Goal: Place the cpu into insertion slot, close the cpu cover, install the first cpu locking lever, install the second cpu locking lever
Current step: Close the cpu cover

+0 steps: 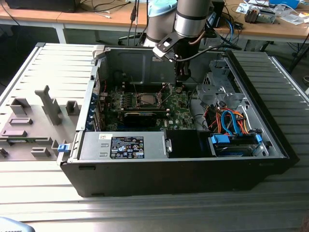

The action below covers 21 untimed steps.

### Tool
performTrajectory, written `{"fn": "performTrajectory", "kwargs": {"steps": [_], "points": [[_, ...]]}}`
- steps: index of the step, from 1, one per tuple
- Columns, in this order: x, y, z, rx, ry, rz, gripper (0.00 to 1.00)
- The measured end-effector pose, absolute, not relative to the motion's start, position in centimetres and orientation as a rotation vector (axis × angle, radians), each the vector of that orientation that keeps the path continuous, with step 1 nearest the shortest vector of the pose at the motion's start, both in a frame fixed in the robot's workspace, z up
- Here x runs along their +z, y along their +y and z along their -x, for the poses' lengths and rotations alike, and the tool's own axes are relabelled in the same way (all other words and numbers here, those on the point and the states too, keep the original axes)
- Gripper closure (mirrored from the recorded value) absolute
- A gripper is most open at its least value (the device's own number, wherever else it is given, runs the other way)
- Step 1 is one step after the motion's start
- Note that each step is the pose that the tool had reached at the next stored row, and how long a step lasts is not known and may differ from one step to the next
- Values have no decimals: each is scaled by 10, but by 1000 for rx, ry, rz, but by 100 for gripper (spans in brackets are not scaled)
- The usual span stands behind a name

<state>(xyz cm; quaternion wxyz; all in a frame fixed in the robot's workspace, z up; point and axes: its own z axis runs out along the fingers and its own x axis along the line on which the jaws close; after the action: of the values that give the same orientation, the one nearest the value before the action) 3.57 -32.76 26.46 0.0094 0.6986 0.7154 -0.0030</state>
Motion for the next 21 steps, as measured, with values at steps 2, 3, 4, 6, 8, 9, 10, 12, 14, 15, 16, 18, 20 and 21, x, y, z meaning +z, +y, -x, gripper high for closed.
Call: {"fn": "performTrajectory", "kwargs": {"steps": [2,3,4,6,8,9,10,12,14,15,16,18,20,21], "points": [[264,-328,-36,-10,2234,-2182,89],[263,-328,-36,-9,2234,-2182,89],[263,-328,-36,-10,2234,-2182,89],[263,-328,-36,-9,2234,-2182,89],[263,-328,-36,-9,2234,-2182,89],[262,-328,-36,-9,2234,-2182,89],[262,-328,-36,-9,2234,-2182,89],[262,-328,-36,-10,2234,-2182,89],[262,-328,-35,-10,2234,-2182,89],[262,-328,-35,-10,2234,-2182,89],[262,-328,-35,-9,2234,-2182,89],[262,-328,-33,-9,2234,-2182,89],[262,-328,-31,-9,2234,-2182,89],[262,-328,-30,-9,2234,-2182,89]]}}
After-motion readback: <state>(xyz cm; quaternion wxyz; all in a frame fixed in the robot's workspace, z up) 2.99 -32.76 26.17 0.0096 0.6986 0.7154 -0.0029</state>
